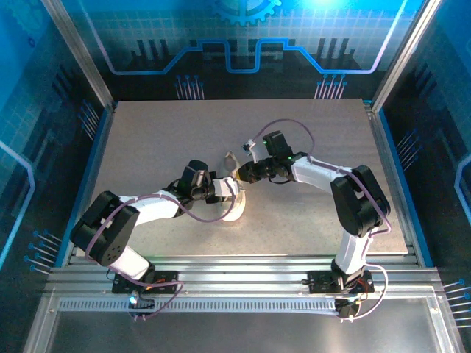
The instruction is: Tie the shoes
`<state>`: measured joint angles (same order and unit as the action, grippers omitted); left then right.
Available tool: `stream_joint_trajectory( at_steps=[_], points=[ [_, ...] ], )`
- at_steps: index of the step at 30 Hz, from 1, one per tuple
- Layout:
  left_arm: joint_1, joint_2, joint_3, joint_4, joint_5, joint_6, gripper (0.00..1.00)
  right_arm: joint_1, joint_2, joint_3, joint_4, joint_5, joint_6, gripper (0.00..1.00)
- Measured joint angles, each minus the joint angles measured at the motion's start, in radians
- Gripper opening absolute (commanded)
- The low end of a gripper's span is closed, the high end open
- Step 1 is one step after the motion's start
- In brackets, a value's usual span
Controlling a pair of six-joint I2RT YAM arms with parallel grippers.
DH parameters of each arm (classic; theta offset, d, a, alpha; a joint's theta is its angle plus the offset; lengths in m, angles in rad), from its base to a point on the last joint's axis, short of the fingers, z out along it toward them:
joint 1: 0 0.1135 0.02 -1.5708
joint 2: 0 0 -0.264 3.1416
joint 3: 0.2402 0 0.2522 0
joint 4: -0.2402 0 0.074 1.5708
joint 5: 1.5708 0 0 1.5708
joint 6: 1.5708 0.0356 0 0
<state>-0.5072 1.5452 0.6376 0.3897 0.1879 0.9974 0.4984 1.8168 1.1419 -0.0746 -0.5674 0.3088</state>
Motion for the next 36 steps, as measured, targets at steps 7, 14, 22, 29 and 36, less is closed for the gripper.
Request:
stream_joint_trajectory(
  at_steps=[7,14,22,29,36],
  points=[
    [0.000,0.000,0.000,-0.003,0.000,0.000,0.00,0.000,0.000,-0.005,0.008,0.014,0.037,0.40],
    [0.000,0.000,0.000,-0.003,0.000,0.000,0.00,0.008,0.000,-0.005,0.007,0.018,0.058,0.41],
    [0.000,0.000,0.001,-0.010,0.000,-0.004,0.00,0.034,0.000,-0.015,0.003,0.019,0.084,0.41],
    [0.000,0.000,0.001,-0.018,0.000,-0.005,0.00,0.039,0.000,-0.017,-0.018,0.064,0.106,0.46],
    [0.000,0.000,0.001,-0.018,-0.001,-0.020,0.00,0.039,0.000,-0.027,-0.021,0.084,0.123,0.14]
  ],
)
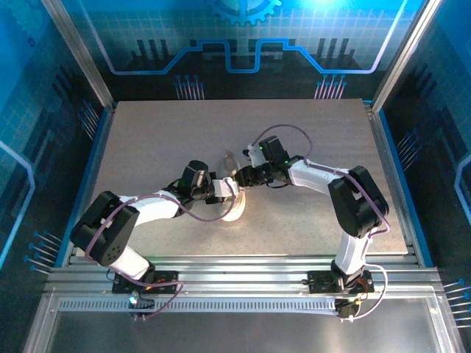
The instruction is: Tie the shoes
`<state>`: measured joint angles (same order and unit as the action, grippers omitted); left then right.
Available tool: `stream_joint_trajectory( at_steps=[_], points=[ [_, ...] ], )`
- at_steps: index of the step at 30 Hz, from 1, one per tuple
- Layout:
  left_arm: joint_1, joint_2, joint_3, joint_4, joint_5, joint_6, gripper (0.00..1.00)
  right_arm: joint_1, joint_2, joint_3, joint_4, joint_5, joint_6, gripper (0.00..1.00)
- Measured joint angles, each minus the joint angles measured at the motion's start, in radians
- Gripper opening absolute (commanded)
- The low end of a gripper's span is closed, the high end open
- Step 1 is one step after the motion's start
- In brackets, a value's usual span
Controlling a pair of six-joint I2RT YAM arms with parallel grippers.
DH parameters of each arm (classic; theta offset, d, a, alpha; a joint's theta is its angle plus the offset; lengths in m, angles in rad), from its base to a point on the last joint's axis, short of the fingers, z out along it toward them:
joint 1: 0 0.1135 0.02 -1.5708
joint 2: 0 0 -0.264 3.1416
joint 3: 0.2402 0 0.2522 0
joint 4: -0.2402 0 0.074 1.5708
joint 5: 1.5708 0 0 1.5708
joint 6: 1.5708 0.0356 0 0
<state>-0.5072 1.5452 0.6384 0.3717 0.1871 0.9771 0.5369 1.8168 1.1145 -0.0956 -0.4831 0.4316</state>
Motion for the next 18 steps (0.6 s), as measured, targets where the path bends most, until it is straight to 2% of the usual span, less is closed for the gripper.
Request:
stream_joint_trajectory(
  at_steps=[1,2,5,9,14,18],
  points=[
    [0.000,0.000,0.000,0.000,0.000,-0.003,0.00,0.000,0.000,0.000,0.000,0.001,0.002,0.07],
    [0.000,0.000,0.000,0.000,0.000,-0.006,0.04,0.000,0.000,-0.001,0.001,0.002,0.005,0.01],
    [0.000,-0.008,0.001,-0.012,0.001,-0.009,0.20,0.000,-0.003,-0.003,0.003,0.008,0.010,0.00],
    [0.014,-0.071,0.025,-0.109,0.030,-0.022,0.33,0.000,-0.011,-0.001,-0.003,0.013,-0.012,0.00],
    [0.108,-0.186,0.091,-0.263,0.123,-0.037,0.42,0.000,-0.011,0.026,-0.039,0.018,-0.045,0.00],
    [0.186,-0.236,0.114,-0.353,0.167,-0.039,0.46,0.000,-0.011,0.051,-0.057,0.023,-0.064,0.00]
  ],
)
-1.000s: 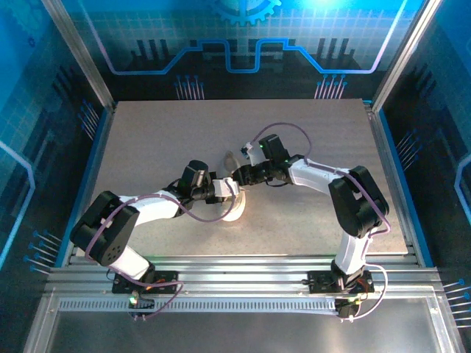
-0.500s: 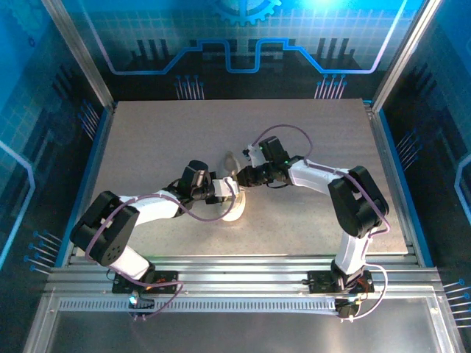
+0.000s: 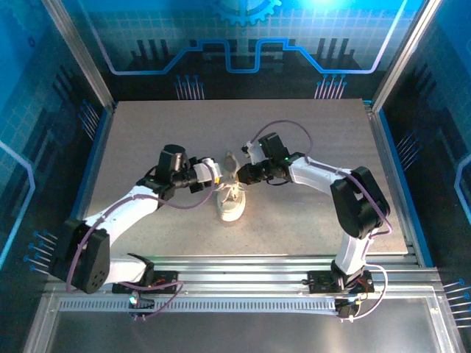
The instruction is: Tie the shoes
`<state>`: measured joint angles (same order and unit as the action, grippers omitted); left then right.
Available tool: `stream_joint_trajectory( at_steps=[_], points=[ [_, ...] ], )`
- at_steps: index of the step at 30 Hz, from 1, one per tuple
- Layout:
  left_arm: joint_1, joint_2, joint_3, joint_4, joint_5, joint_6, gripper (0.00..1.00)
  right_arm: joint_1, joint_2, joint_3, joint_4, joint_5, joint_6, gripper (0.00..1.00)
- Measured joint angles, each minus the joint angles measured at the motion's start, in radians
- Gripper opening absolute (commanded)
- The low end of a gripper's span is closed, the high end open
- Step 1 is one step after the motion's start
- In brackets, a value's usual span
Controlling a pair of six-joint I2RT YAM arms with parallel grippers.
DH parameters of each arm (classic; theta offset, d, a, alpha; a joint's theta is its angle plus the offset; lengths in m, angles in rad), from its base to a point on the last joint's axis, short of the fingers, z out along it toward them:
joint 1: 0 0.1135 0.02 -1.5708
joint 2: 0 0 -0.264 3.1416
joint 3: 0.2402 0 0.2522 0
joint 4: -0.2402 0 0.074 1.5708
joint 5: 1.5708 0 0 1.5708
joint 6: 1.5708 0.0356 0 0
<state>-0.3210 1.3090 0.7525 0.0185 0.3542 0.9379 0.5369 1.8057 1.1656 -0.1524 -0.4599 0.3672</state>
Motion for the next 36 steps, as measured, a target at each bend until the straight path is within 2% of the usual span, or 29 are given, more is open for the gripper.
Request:
stream_joint_trajectory(
  at_steps=[5,15,18,21,23,24,30,36],
  points=[
    [0.021,0.044,0.000,-0.098,0.015,0.008,0.47,0.000,0.001,0.023,-0.017,0.001,-0.017,0.00],
    [0.021,0.193,0.005,-0.173,0.021,0.015,0.50,0.000,0.027,0.034,-0.043,0.001,-0.036,0.00],
    [0.021,0.218,0.010,-0.180,0.022,0.024,0.41,0.000,0.033,0.040,-0.043,0.002,-0.039,0.00],
    [0.021,0.258,0.035,-0.203,0.021,0.034,0.22,0.000,0.035,0.049,-0.050,0.005,-0.043,0.00],
    [0.021,0.285,0.061,-0.229,0.021,0.033,0.04,0.000,0.035,0.057,-0.053,0.008,-0.047,0.00],
    [0.021,0.293,0.072,-0.241,0.021,0.033,0.00,0.000,0.036,0.062,-0.057,0.009,-0.051,0.00],
    [-0.005,0.258,0.127,-0.358,0.011,0.002,0.00,0.000,0.055,0.112,-0.085,0.020,-0.078,0.00],
    [-0.117,0.156,0.184,-0.461,-0.026,-0.169,0.00,-0.001,0.116,0.230,-0.161,0.039,-0.153,0.00]
  ],
)
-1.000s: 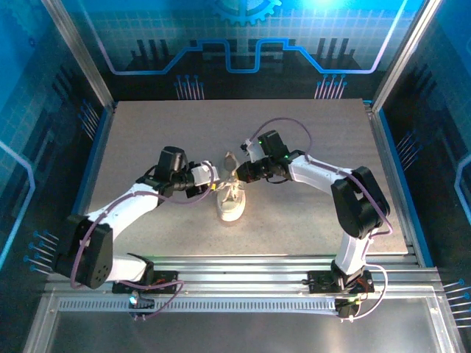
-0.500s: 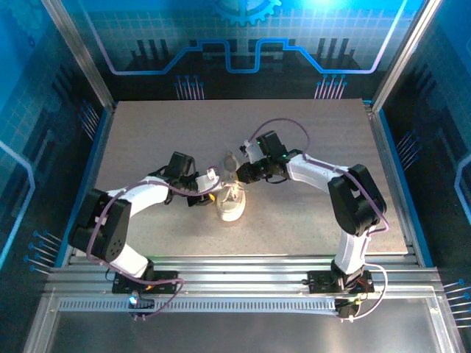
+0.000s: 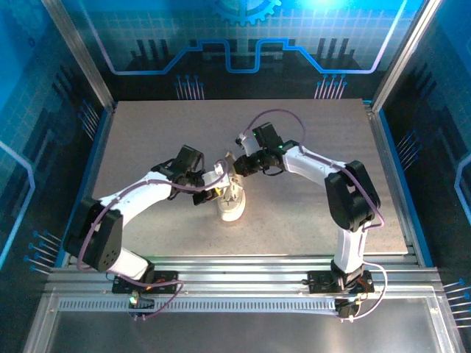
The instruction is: Tie the shoes
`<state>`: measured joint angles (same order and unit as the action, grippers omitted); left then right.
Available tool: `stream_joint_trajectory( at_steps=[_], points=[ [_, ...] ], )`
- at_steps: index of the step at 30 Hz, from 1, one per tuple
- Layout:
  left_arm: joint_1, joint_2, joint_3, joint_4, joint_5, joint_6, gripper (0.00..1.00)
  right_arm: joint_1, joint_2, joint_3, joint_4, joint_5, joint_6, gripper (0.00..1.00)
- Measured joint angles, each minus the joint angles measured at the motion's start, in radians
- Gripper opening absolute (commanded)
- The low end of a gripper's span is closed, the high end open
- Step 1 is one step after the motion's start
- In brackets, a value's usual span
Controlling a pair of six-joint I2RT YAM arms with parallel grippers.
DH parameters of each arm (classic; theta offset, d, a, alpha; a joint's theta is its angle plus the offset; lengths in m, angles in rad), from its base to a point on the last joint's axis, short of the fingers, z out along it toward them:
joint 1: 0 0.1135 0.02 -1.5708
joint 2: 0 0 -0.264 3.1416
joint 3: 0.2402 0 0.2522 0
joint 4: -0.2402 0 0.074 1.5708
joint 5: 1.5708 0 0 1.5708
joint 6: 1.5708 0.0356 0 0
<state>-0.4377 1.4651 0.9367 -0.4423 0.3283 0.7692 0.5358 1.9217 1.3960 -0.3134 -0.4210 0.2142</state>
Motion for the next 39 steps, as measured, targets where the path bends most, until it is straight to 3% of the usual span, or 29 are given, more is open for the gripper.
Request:
stream_joint_trajectory(
  at_steps=[6,13,16,17,18,23,27,33,39],
  points=[
    [-0.102,0.000,0.047,-0.029,-0.063,-0.287,0.00,0.000,0.058,0.092,-0.057,-0.001,-0.069,0.00],
    [-0.152,0.129,0.152,-0.003,-0.115,-0.634,0.03,0.000,0.092,0.158,-0.101,-0.008,-0.129,0.00],
    [-0.174,0.160,0.160,0.024,-0.148,-0.730,0.22,-0.014,0.108,0.170,-0.108,-0.005,-0.146,0.01],
    [-0.182,0.165,0.160,0.034,-0.157,-0.755,0.44,-0.016,0.111,0.170,-0.110,-0.005,-0.149,0.03],
    [-0.187,0.165,0.160,0.036,-0.163,-0.767,0.98,-0.018,0.114,0.170,-0.112,-0.006,-0.151,0.05],
    [-0.200,0.135,0.138,0.090,-0.215,-0.797,0.99,-0.020,0.114,0.170,-0.107,-0.011,-0.152,0.20],
    [-0.200,-0.028,0.031,0.206,-0.266,-0.790,0.99,-0.020,0.111,0.166,-0.089,-0.026,-0.150,0.34],
    [-0.194,-0.251,-0.100,0.398,-0.328,-0.842,0.99,-0.023,0.081,0.137,-0.064,-0.032,-0.138,0.35],
    [-0.158,-0.217,-0.068,0.331,-0.348,-0.874,0.99,-0.028,0.058,0.126,-0.057,-0.031,-0.120,0.43]
  ],
)
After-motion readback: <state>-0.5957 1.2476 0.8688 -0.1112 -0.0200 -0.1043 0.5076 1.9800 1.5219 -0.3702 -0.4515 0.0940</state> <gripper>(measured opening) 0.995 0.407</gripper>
